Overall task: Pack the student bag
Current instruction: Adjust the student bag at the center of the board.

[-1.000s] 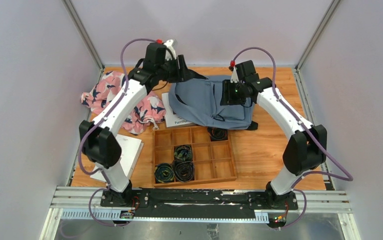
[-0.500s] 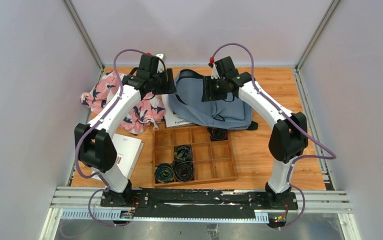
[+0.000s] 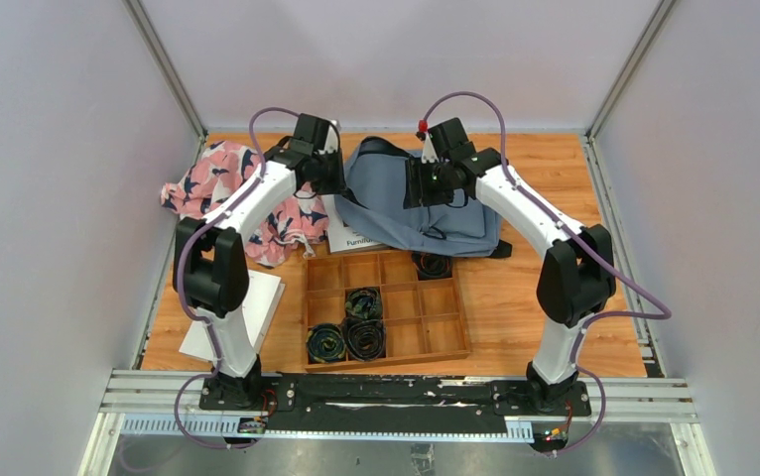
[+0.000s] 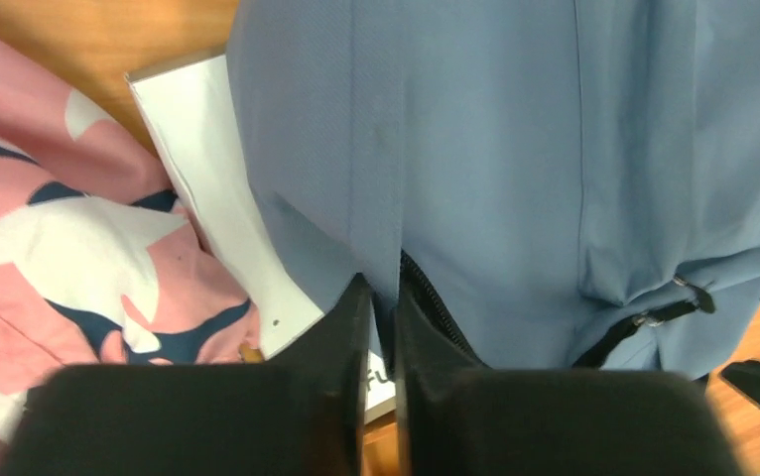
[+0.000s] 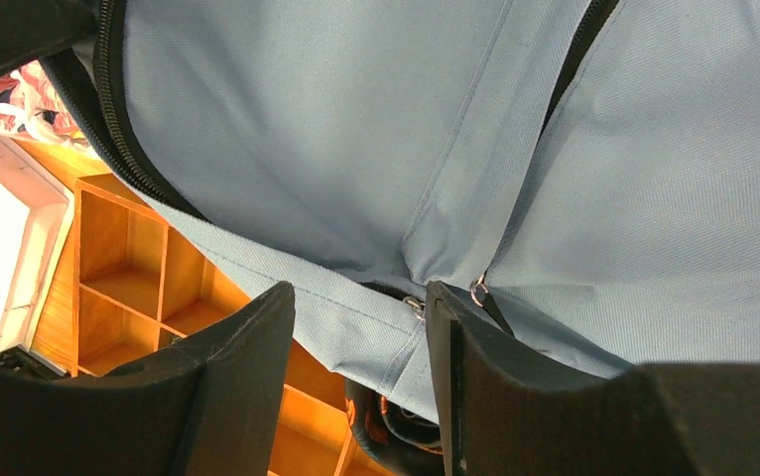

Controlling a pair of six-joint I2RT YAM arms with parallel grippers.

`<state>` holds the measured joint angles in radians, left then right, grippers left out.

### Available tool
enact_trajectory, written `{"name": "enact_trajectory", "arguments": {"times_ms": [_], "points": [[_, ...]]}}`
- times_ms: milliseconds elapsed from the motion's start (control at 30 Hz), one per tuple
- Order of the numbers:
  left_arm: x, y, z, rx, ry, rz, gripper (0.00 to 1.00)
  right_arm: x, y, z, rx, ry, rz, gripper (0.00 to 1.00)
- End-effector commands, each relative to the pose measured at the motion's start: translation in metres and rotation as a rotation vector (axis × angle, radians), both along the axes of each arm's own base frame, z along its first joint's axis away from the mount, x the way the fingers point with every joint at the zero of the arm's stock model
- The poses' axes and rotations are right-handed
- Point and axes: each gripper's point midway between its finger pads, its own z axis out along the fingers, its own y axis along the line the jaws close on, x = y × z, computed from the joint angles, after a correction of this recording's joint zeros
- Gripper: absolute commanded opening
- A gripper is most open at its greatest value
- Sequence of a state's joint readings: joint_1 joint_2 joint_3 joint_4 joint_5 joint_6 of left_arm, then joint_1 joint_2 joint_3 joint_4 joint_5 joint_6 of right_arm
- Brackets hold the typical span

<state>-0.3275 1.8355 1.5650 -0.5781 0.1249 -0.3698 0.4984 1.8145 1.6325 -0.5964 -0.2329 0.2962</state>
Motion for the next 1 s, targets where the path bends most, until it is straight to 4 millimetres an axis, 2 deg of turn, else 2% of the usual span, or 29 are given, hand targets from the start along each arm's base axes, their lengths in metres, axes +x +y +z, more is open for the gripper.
{"name": "enact_trajectory", "arguments": {"times_ms": [0, 33, 200, 333, 633, 767, 967], "points": [[0.008, -0.001, 0.014, -0.021, -0.041, 0.011, 0.05, 0.0, 0.0, 0.016, 0.01, -0.042, -0.001, 0.56], [0.005, 0.0, 0.013, -0.017, -0.037, 0.014, 0.0, 0.001, 0.003, 0.018, 0.017, -0.043, 0.003, 0.56], [-0.007, 0.003, -0.005, -0.069, 0.016, 0.016, 0.0, 0.015, 0.025, 0.02, 0.043, -0.051, 0.021, 0.56], [-0.01, 0.001, -0.014, -0.151, 0.046, 0.007, 0.0, 0.024, 0.053, 0.019, 0.068, -0.057, 0.053, 0.56], [-0.008, 0.001, -0.014, -0.206, 0.055, 0.009, 0.0, 0.033, 0.118, 0.007, 0.117, -0.057, 0.169, 0.6], [-0.008, 0.001, -0.015, -0.213, 0.06, 0.008, 0.0, 0.036, 0.133, -0.003, 0.121, -0.049, 0.186, 0.6], [-0.008, 0.0, -0.015, -0.222, 0.066, 0.004, 0.0, 0.044, 0.146, -0.022, 0.126, -0.023, 0.189, 0.6]]}}
